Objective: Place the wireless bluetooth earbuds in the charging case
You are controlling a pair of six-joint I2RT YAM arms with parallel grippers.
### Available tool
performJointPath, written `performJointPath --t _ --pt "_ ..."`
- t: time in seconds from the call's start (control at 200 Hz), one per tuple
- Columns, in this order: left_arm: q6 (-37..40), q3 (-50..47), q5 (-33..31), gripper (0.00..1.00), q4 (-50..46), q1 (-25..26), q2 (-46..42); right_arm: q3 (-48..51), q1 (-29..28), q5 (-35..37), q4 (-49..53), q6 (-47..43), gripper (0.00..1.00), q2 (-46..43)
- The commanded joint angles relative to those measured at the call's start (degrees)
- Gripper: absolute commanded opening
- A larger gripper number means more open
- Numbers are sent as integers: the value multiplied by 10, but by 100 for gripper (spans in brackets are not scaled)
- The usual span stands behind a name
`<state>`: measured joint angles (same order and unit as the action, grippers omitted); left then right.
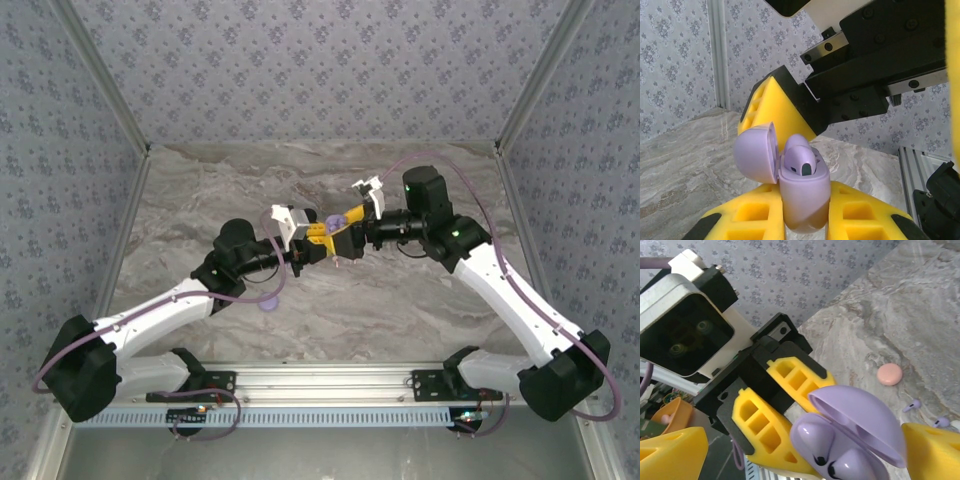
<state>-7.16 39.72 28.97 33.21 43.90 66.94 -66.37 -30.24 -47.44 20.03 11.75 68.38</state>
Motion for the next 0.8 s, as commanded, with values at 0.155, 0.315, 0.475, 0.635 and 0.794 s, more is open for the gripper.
performJointPath --t 0.155,0.315,0.475,0.635,0.794 --pt "2 25 6 0 8 3 5 -32 -4 -23 7 -18 100 -32" --pt "4 24 3 0 5 3 8 -24 -4 -6 23 -28 100 -50" --pt "3 25 -4 0 2 4 7 -24 -4 40 50 -38 100 -53" --pt "-2 62 -68 0 -90 2 14 -38 -3 206 105 -69 100 -67" --pt "-42 99 -83 0 -173 -47 45 -3 7 385 128 -72 100 -96"
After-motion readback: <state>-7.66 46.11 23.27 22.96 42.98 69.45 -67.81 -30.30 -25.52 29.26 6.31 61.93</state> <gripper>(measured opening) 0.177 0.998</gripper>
